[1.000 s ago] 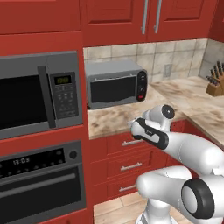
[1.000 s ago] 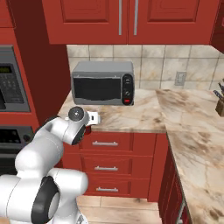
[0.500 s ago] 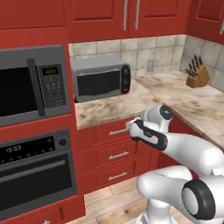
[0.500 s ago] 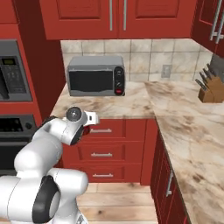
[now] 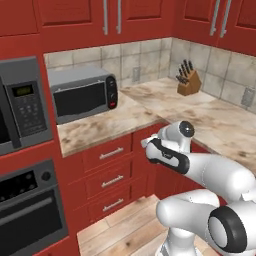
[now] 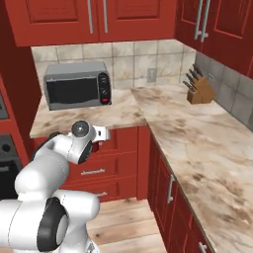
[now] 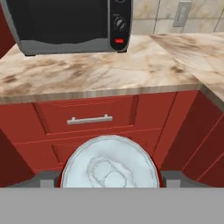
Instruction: Four empty soda cans are scattered around the kitchen. Gather all the cans and cluster them next to the stove for recycling.
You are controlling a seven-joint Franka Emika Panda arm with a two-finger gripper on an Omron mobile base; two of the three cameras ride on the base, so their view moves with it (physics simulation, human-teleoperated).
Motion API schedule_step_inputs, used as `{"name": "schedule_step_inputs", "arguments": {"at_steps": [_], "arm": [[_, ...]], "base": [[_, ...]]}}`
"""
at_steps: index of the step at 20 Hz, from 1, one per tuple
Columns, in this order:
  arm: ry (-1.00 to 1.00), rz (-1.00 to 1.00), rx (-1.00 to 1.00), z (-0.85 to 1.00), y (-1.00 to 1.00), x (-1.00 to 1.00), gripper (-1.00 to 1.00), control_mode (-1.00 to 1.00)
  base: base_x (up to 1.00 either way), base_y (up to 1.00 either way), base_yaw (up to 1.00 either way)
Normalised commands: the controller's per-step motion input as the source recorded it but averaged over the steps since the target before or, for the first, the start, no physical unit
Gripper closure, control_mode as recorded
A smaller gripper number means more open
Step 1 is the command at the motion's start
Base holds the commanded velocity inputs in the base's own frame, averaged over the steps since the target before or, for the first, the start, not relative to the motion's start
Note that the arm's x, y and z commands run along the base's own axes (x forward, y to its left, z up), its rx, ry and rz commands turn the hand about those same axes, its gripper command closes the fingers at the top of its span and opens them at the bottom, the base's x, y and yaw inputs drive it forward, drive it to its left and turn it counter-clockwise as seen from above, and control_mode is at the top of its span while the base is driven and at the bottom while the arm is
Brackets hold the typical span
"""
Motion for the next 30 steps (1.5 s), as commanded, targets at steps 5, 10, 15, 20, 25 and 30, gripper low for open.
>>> {"name": "schedule_step_inputs", "arguments": {"at_steps": [5, 10, 15, 20, 25, 30], "arm": [[0.00, 0.00, 0.00, 0.00, 0.00, 0.00, 1.00, 1.00], [0.00, 0.00, 0.00, 0.00, 0.00, 0.00, 1.00, 1.00], [0.00, 0.00, 0.00, 0.00, 0.00, 0.00, 1.00, 1.00], [0.00, 0.00, 0.00, 0.00, 0.00, 0.00, 1.00, 1.00], [0.00, 0.00, 0.00, 0.00, 0.00, 0.00, 1.00, 1.00], [0.00, 0.00, 0.00, 0.00, 0.00, 0.00, 1.00, 1.00]], "base": [[-0.22, 0.07, -0.36], [-0.20, 0.11, -0.35], [-0.20, 0.11, -0.35], [-0.22, 0.13, -0.35], [-0.43, 0.03, -0.31], [-0.66, 0.00, -0.24]]}}
